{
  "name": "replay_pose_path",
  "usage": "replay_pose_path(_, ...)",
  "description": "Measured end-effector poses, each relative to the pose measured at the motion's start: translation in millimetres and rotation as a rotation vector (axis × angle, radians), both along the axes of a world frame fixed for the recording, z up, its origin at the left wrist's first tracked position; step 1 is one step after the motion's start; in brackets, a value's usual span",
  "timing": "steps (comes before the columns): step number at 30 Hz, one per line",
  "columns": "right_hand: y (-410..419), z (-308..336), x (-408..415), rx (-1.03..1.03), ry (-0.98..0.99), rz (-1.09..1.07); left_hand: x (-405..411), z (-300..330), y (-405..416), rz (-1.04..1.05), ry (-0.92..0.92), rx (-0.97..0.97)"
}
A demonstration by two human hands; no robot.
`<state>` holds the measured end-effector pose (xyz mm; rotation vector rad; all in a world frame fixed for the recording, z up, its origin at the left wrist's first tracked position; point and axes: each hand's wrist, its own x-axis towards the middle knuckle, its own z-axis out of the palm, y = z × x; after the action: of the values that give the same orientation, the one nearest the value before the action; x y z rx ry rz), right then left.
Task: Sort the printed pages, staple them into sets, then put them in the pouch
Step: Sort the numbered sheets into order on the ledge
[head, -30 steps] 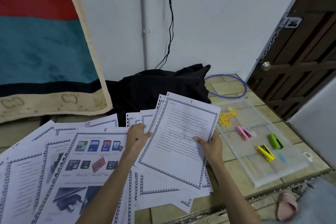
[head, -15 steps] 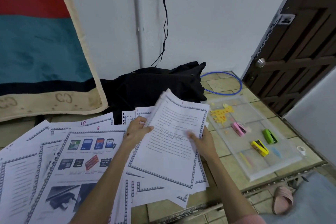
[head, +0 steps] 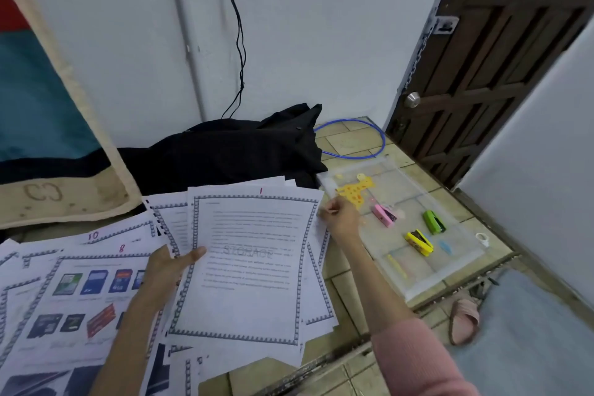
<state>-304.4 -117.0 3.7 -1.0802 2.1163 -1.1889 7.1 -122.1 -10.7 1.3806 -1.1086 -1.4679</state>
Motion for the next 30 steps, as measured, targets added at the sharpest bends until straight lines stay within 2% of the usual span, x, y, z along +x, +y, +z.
replay_pose_path(2, 3.7, 4.6, 0.2, -0.157, -0.508, -0.136, -2.6, -2.3, 0.7, 0.025, 0.021, -0.001)
replay_pose_path(3, 6.7, 3.1, -1.4, -0.154, -0.686, -0.128, -3.6, -2.5, 0.9, 0.042, 0.03, 0.003)
replay_pose_path(4, 11.8, 1.7, -3.3, -0.093, -0.753, -0.067, -3.7, -3.4, 0.0, 0.061, 0.043, 0.012)
replay_pose_path(7, 26.2, -1.7, -7.6, 0.115, -0.585, 0.145, -3.7, -4.2, -2.6, 0.08, 0.071, 0.039)
replay_pose_path(8, 27.3, -0.1, -9.1, 0.08, -0.526, 0.154, -4.6, -3.4, -2.8, 0.077, 0.07, 0.043)
replay_pose_path(13, 19.3, 35.7, -11.3, -0.401, -0.059, 0.06, -11.4, -0.8, 0.0, 0.04, 0.024, 0.022)
replay_pose_path(17, 15.1, 55.1, -14.2, -0.448, 0.065, 0.094, -14.6, 0.2, -0.2, -0.011, -0.048, 0.01)
replay_pose_path(20, 11.1, 45.1, -13.9, -0.252, 0.068, 0.062, -14.3, 2.6, -1.1, -0.042, -0.056, 0.01)
replay_pose_path(23, 16.9, 22.6, -8.8, -0.184, -0.009, 0.02, -14.9, 5.0, 0.1, -0.038, -0.013, 0.005)
replay_pose_path(28, 31.4, 6.2, -5.5, -0.008, -0.415, 0.135, -17.1, 2.8, -0.5, -0.016, 0.007, -0.007)
replay_pose_path(30, 34.5, 7.7, -5.5, -0.052, -0.319, 0.129, -18.1, 1.9, 0.4, 0.001, 0.009, -0.014)
